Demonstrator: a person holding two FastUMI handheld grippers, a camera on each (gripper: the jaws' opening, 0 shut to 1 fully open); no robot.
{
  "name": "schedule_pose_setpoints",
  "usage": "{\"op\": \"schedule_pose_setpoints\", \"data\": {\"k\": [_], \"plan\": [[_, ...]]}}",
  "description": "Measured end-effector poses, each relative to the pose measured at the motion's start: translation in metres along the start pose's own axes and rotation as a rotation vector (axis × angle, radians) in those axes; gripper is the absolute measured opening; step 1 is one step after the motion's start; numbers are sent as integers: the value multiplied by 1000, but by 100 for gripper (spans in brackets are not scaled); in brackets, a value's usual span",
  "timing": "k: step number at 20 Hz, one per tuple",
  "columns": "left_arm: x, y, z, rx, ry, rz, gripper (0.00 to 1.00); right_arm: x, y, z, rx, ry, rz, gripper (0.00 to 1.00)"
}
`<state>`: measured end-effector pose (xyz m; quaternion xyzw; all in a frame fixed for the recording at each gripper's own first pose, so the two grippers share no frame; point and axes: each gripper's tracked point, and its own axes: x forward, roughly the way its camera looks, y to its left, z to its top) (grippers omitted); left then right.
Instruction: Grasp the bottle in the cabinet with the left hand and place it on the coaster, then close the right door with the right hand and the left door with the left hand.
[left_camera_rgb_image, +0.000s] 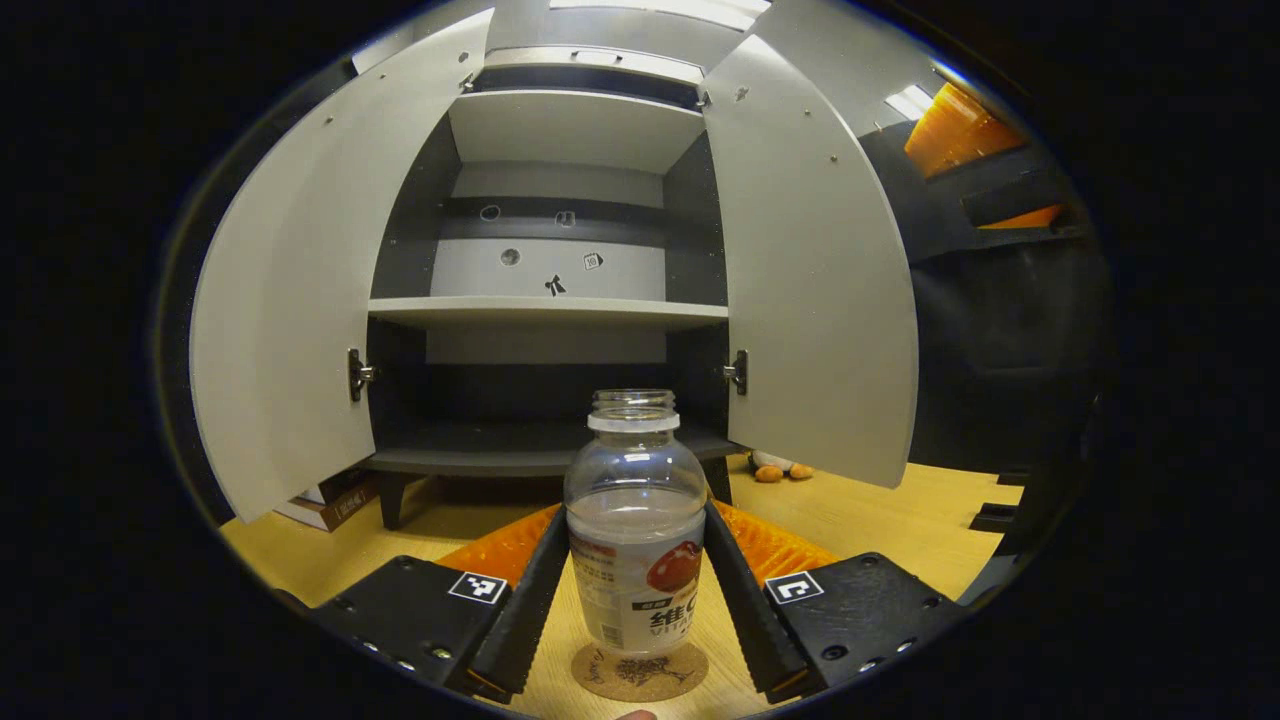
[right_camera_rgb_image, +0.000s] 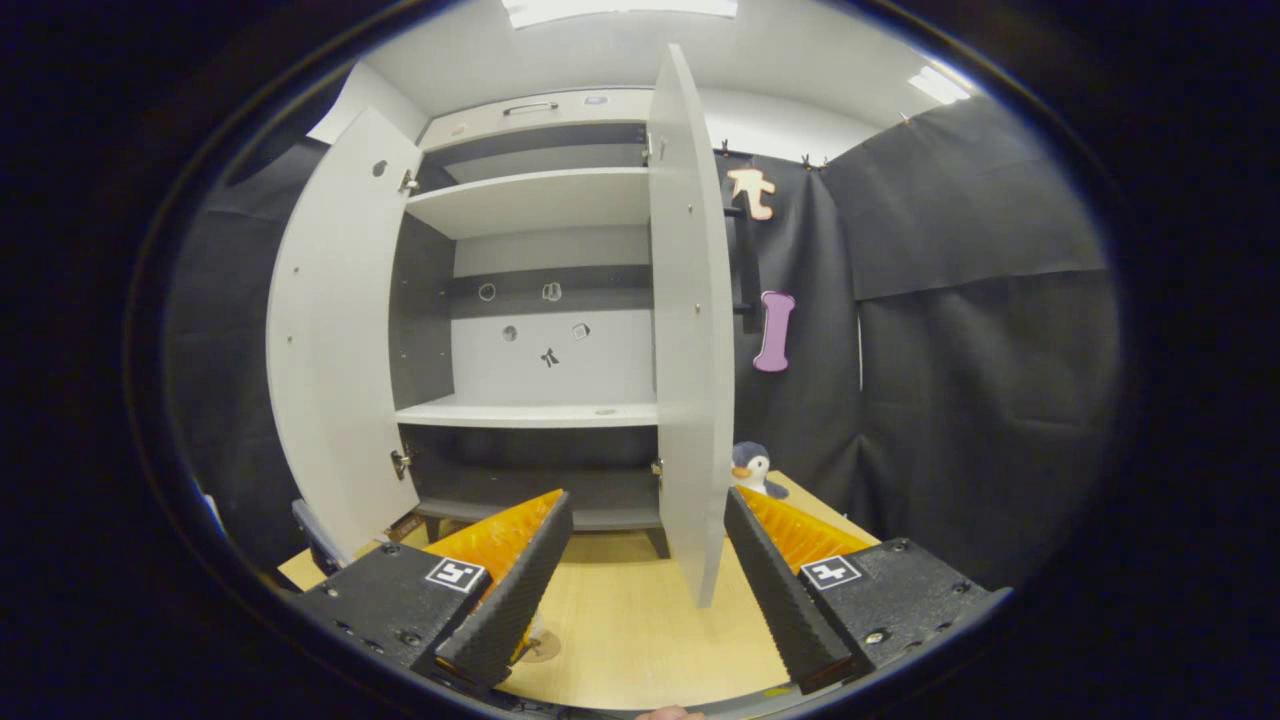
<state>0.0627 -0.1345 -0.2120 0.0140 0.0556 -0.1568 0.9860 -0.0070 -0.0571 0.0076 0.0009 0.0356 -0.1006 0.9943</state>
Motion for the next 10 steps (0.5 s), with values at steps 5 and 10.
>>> {"op": "schedule_pose_setpoints", "data": {"k": [5, 10], "plan": [[-10, 1, -16, 7, -4, 34, 78, 4, -1, -8, -12, 37, -5, 98], [-13, 4, -17, -20, -26, 47, 78, 8, 3, -14, -18, 60, 7, 100]]}}
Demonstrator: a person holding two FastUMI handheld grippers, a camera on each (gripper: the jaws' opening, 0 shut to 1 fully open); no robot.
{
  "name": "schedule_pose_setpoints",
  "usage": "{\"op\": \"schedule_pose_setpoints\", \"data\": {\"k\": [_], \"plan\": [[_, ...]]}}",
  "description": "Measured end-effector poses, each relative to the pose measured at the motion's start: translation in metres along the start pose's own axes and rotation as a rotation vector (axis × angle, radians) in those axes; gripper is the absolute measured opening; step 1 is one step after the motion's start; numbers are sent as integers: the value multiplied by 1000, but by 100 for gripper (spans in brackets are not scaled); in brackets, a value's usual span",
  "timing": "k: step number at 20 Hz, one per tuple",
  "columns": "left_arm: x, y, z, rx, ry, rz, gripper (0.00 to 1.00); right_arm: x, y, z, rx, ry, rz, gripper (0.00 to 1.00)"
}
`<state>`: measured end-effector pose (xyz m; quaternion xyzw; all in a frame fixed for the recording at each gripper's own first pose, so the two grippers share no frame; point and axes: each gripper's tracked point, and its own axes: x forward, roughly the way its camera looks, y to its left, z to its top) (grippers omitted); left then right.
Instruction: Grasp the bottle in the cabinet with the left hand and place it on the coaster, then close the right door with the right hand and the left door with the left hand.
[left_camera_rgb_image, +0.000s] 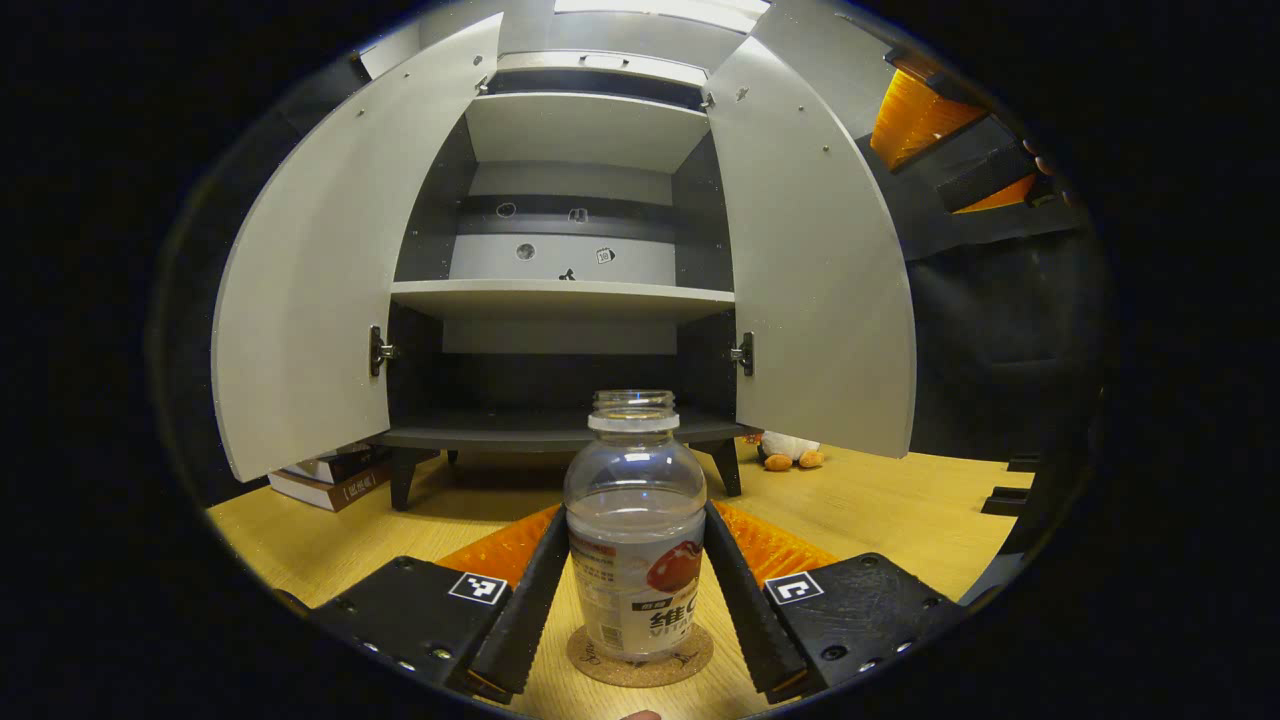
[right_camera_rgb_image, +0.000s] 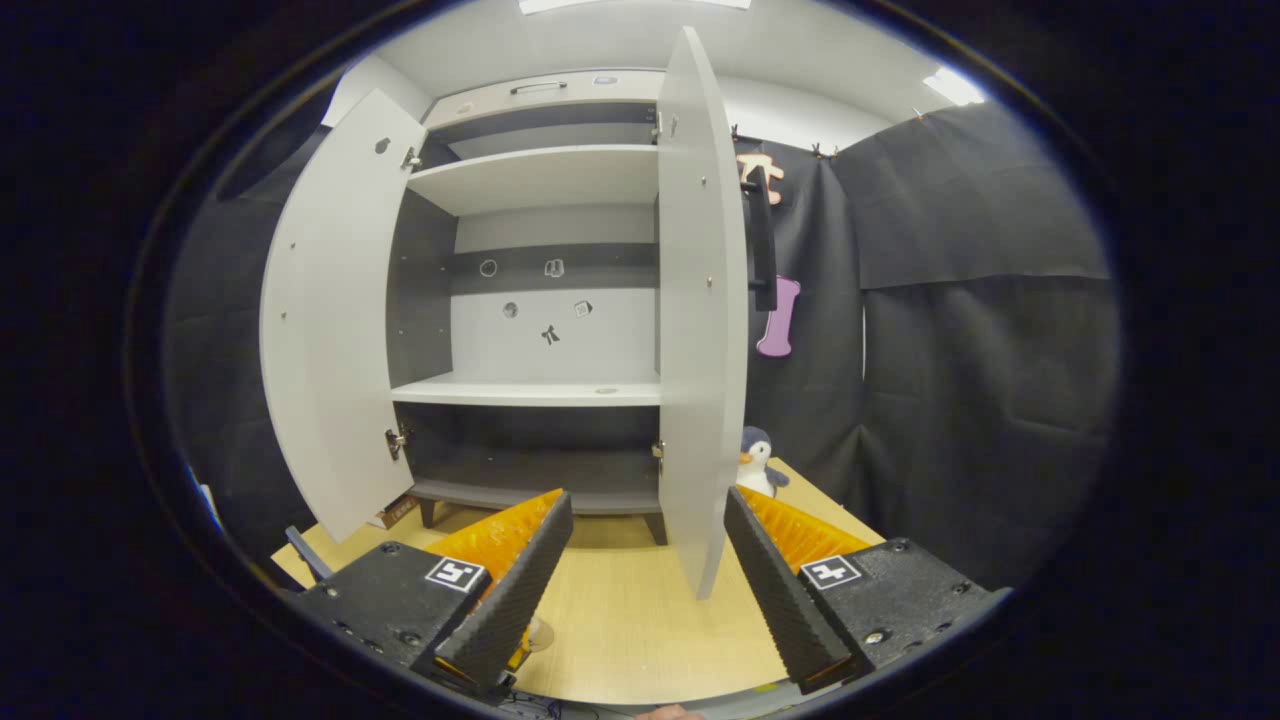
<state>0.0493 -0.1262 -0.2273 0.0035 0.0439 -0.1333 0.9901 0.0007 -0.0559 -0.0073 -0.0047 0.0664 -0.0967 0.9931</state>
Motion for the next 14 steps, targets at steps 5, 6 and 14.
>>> {"op": "schedule_pose_setpoints", "data": {"k": [5, 6, 14], "plan": [[-3, 0, 1, 3, 6, -3, 80, 8, 6, 1, -6, 6, 14, 100], [-4, -2, 2, -2, 5, -12, 80, 9, 7, 1, -8, 6, 17, 100], [-19, 2, 27, 18, -31, 5, 96, 10, 10, -3, 2, 10, 32, 100]]}}
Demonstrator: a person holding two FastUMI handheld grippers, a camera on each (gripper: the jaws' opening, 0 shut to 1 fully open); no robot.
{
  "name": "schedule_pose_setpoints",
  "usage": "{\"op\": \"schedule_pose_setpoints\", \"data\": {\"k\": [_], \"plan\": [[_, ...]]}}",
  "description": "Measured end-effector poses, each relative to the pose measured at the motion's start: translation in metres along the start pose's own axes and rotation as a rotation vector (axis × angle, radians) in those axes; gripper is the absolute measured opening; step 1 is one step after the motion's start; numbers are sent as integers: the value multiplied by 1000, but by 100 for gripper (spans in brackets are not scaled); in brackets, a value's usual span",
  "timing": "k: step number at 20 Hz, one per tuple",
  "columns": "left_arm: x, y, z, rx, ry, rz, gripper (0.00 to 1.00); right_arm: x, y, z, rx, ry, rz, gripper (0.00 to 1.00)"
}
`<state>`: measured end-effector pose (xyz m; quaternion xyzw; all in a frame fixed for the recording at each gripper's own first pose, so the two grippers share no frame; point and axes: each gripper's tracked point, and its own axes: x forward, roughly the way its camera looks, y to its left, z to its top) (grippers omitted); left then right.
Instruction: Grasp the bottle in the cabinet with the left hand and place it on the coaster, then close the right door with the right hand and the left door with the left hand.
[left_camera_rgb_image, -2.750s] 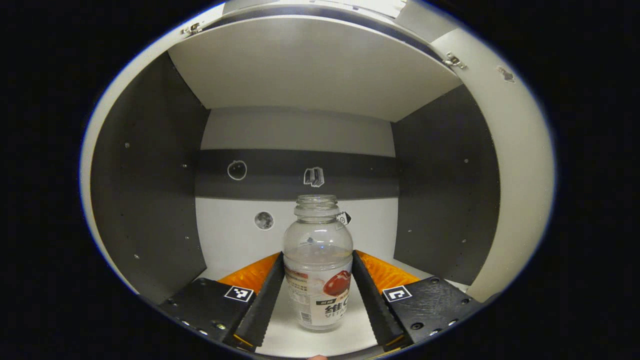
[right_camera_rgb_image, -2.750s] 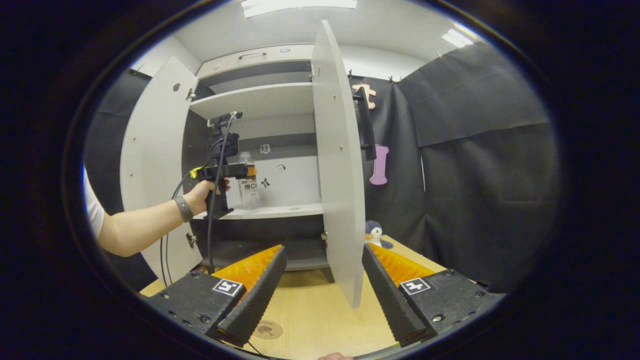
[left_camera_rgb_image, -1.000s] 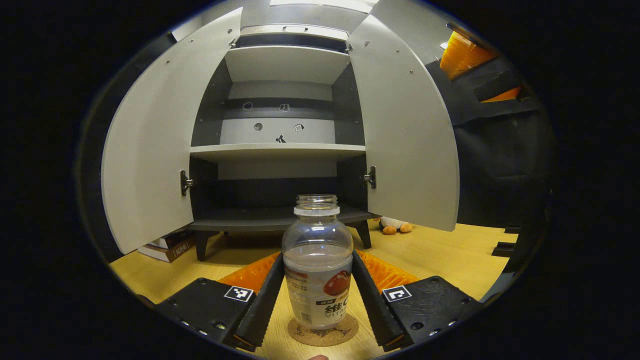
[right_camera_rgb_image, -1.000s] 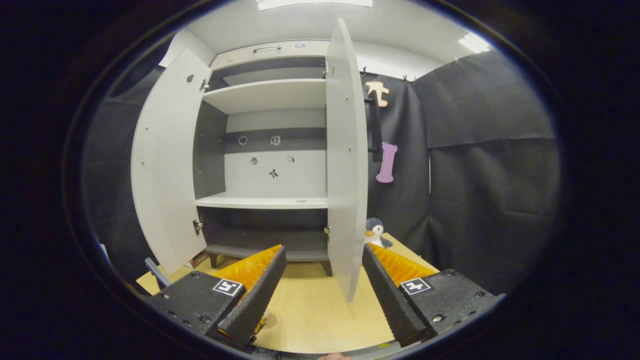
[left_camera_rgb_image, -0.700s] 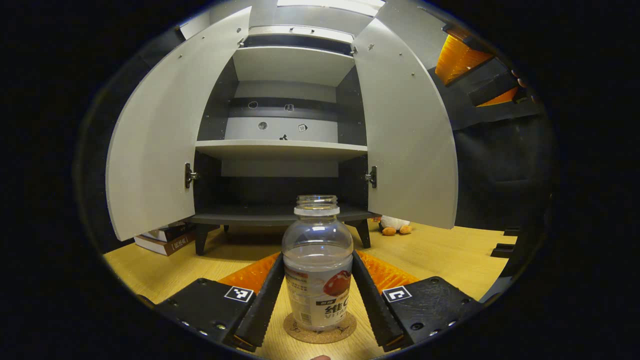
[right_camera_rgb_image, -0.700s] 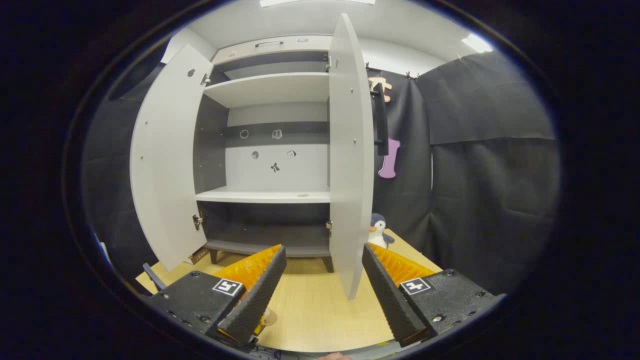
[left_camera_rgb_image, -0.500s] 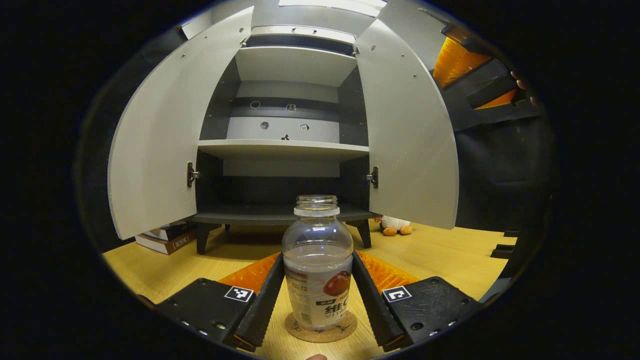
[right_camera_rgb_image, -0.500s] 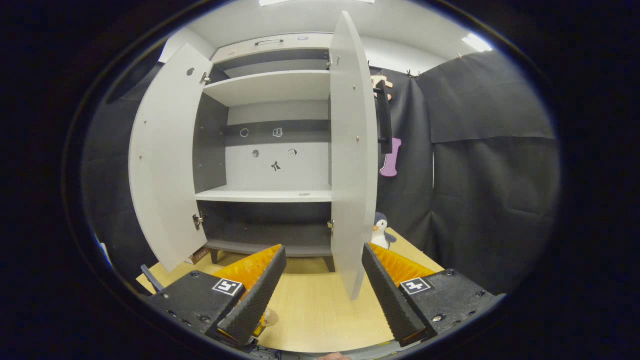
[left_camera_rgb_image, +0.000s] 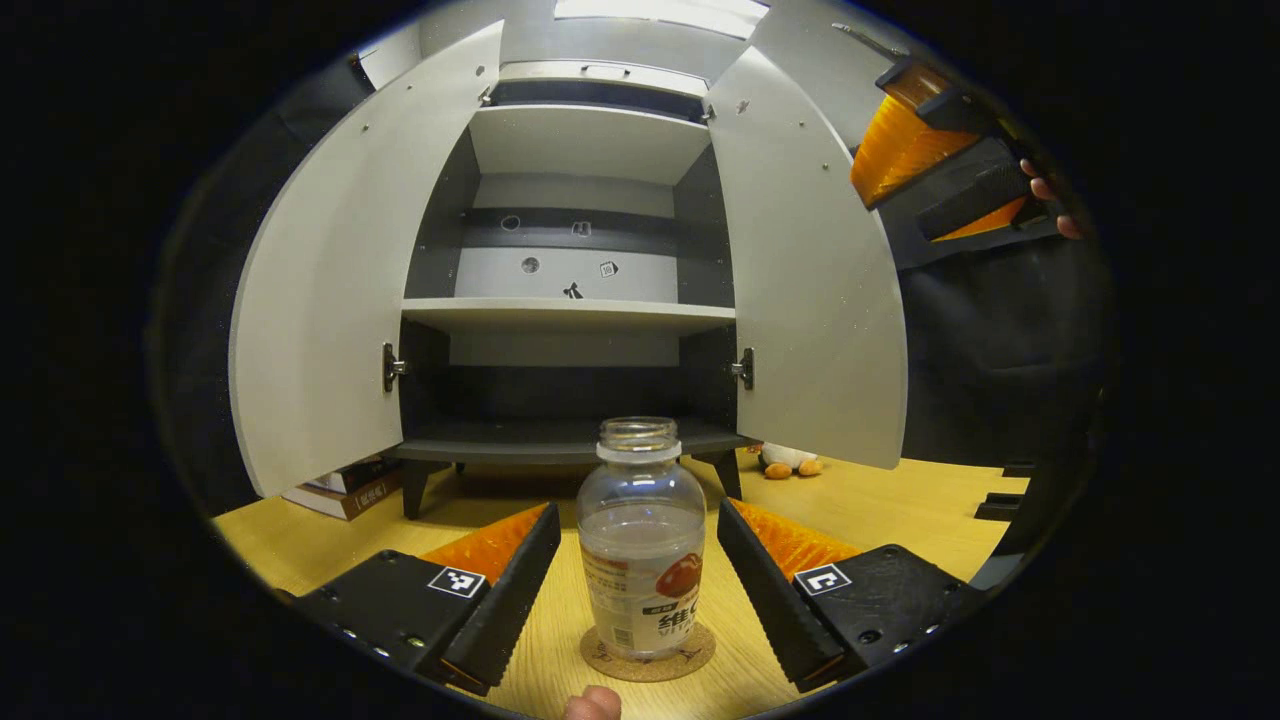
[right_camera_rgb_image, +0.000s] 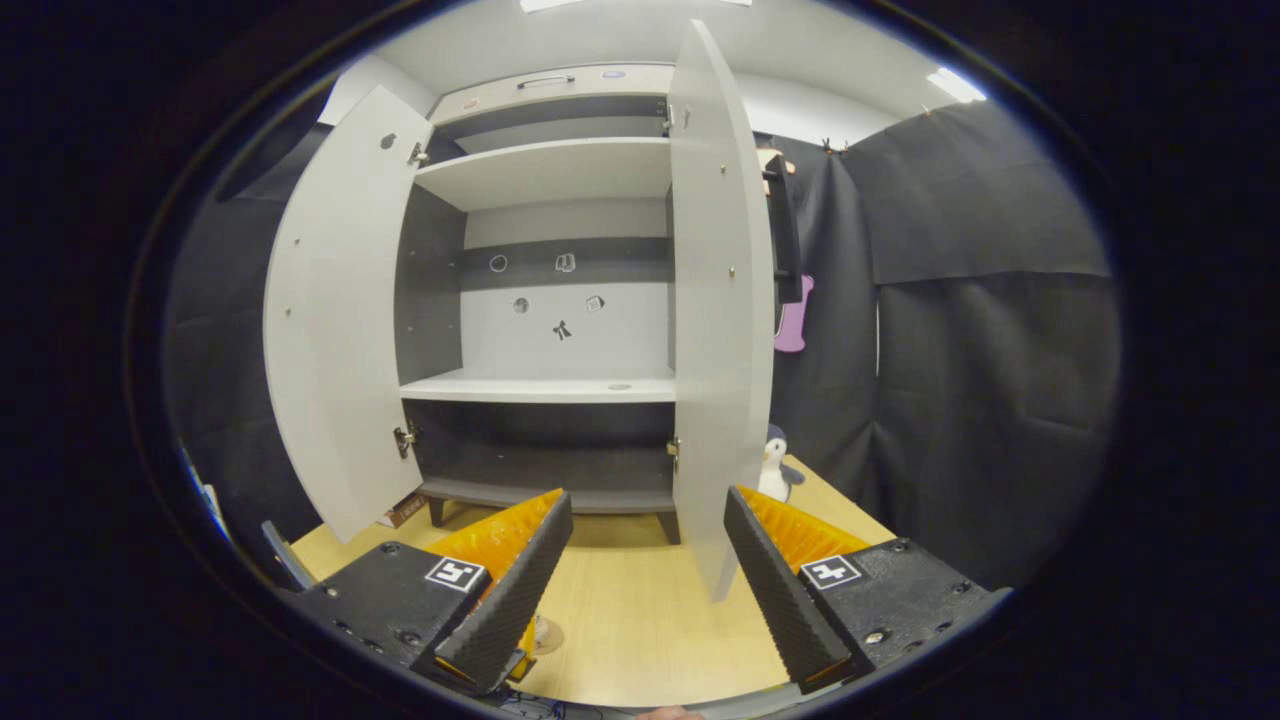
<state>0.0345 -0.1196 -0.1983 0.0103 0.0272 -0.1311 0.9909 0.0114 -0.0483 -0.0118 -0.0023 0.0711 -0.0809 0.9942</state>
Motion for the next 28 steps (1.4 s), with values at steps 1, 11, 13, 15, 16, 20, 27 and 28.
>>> {"op": "schedule_pose_setpoints", "data": {"k": [1, 11, 13, 15, 16, 20, 27, 28], "plan": [[-3, 2, 7, -6, -5, 5, 96, -1, 1, -1, 1, -1, 3, 100], [-19, 59, 128, -43, -9, 79, 96, -13, 3, 15, 4, -74, 15, 100], [-24, 72, 140, -43, 4, 103, 95, -15, 0, 22, 10, -95, 15, 100], [-28, 80, 148, -57, 22, 115, 95, -18, -8, 36, 14, -128, 12, 100], [-31, 82, 149, -66, 30, 121, 95, -19, -15, 47, 12, -150, 6, 100], [-41, 85, 151, -69, 43, 132, 95, -18, -68, 101, 8, -247, -64, 100], [-48, 76, 147, -34, 32, 119, 95, 7, -142, 201, -10, -369, -132, 98], [-48, 75, 147, -37, 30, 117, 95, 15, -150, 209, -20, -373, -139, 99]]}}
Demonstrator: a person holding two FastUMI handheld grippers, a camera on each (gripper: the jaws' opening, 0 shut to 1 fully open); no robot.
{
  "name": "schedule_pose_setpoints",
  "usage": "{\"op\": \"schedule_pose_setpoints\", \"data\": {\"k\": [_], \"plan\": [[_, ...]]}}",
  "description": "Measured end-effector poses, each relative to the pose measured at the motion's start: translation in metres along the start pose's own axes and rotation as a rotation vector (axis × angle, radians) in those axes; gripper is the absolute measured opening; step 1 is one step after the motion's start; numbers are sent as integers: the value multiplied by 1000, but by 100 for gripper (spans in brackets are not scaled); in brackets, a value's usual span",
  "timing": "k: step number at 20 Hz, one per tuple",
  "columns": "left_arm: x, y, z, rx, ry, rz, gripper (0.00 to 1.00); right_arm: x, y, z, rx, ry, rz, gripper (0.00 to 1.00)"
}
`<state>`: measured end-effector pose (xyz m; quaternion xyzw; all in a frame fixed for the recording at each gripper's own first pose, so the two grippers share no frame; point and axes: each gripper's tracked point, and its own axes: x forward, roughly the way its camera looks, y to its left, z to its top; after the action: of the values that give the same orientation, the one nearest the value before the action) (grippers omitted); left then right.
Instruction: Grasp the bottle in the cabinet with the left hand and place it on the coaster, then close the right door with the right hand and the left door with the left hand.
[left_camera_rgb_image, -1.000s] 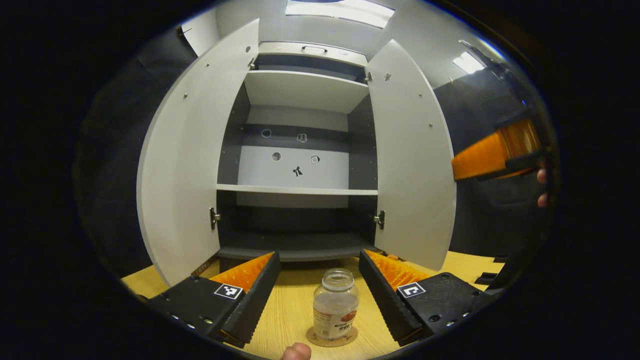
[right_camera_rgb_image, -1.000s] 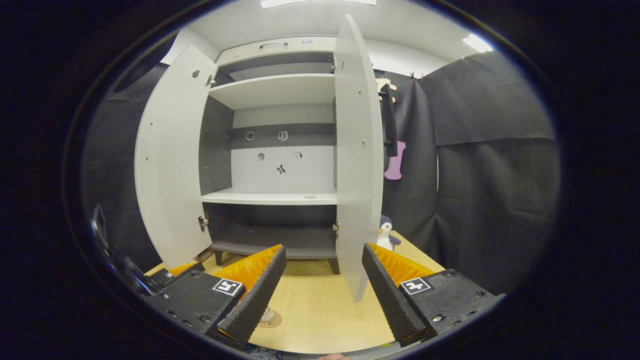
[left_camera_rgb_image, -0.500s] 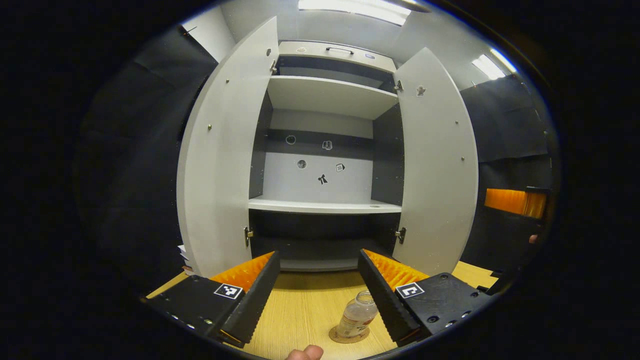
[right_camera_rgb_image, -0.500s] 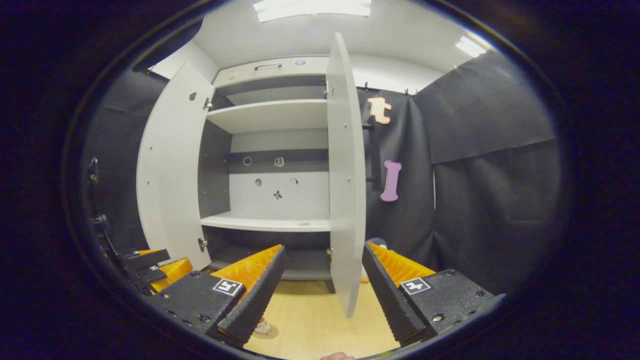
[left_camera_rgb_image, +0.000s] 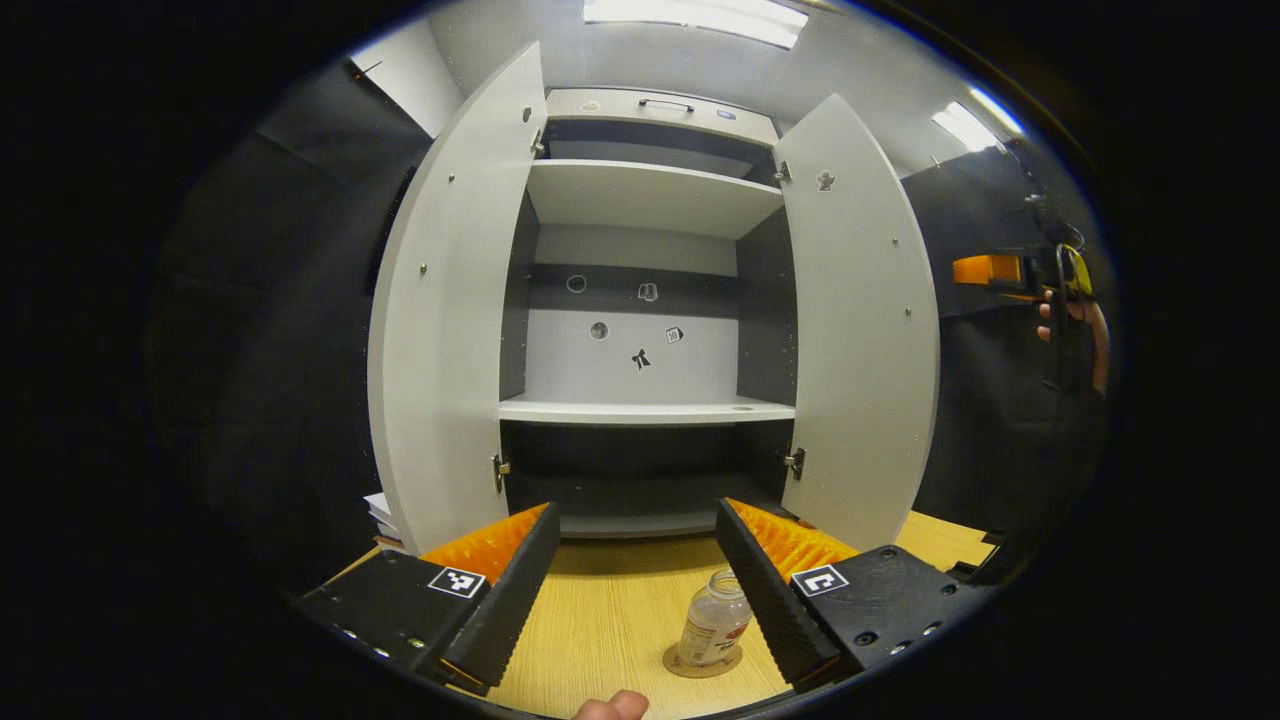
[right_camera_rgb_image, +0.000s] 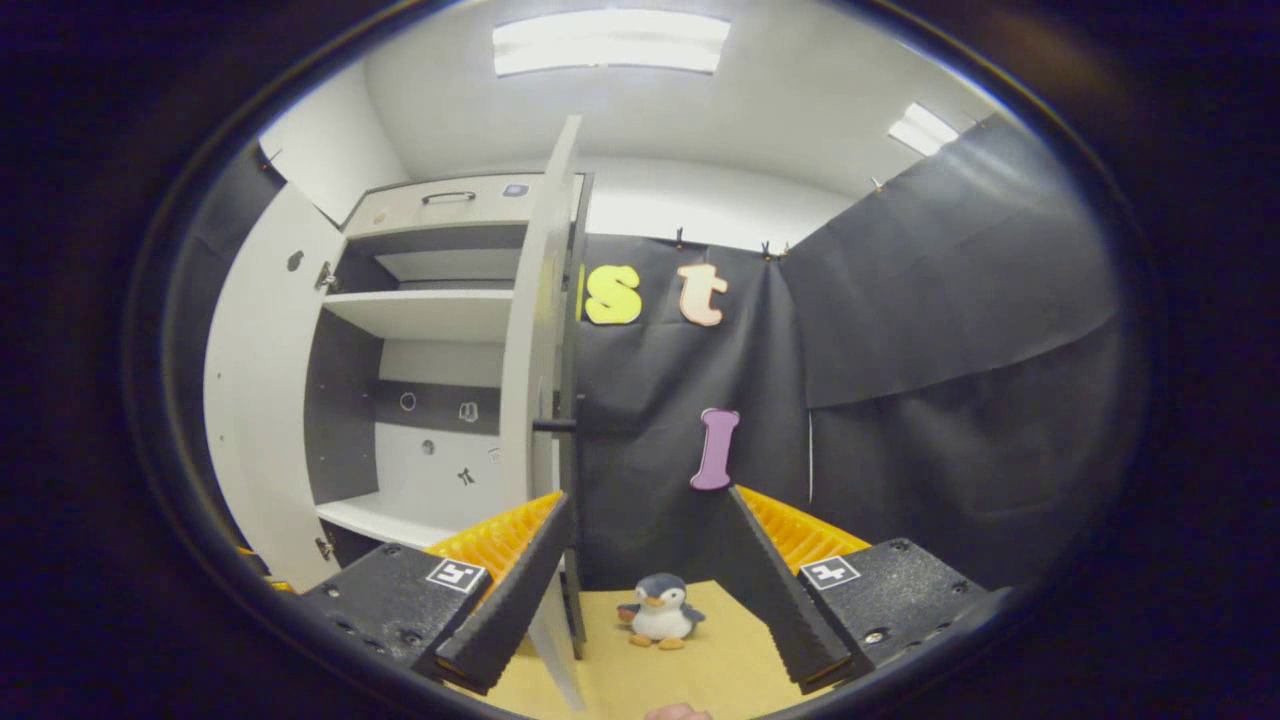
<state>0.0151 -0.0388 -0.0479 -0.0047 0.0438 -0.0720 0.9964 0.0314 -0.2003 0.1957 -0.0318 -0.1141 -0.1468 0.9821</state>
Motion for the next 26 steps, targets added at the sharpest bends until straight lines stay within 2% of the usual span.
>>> {"op": "schedule_pose_setpoints", "data": {"k": [1, 3, 7, 9, 11, 18, 21, 22, 23, 26], "plan": [[-2, -2, 0, -3, 0, -4, 95, 12, -7, 0, -6, 1, -7, 97], [-3, -1, 3, -3, -4, 0, 95, 31, -14, -5, -11, 15, -10, 100], [-8, 2, 4, 2, -9, 11, 95, 52, -12, -27, -5, 96, 15, 100], [-9, 5, 5, -4, -14, 19, 95, 56, -7, -33, -4, 111, 26, 99], [-10, 8, 2, -7, -7, 30, 95, 57, -10, -40, -27, 108, 3, 96], [-8, 20, -2, -18, -4, 51, 95, 50, 7, -37, -65, 82, 18, 96], [-5, 20, -1, -15, -9, 44, 95, 44, 30, -38, -23, 90, 66, 96], [-4, 20, -1, -15, -11, 40, 95, 41, 40, -39, -21, 94, 87, 92], [-4, 20, -2, -14, -11, 41, 95, 40, 53, -39, -23, 90, 118, 96], [-9, 26, -3, -6, -7, 62, 95, 40, 94, -40, -14, 90, 204, 96]]}}
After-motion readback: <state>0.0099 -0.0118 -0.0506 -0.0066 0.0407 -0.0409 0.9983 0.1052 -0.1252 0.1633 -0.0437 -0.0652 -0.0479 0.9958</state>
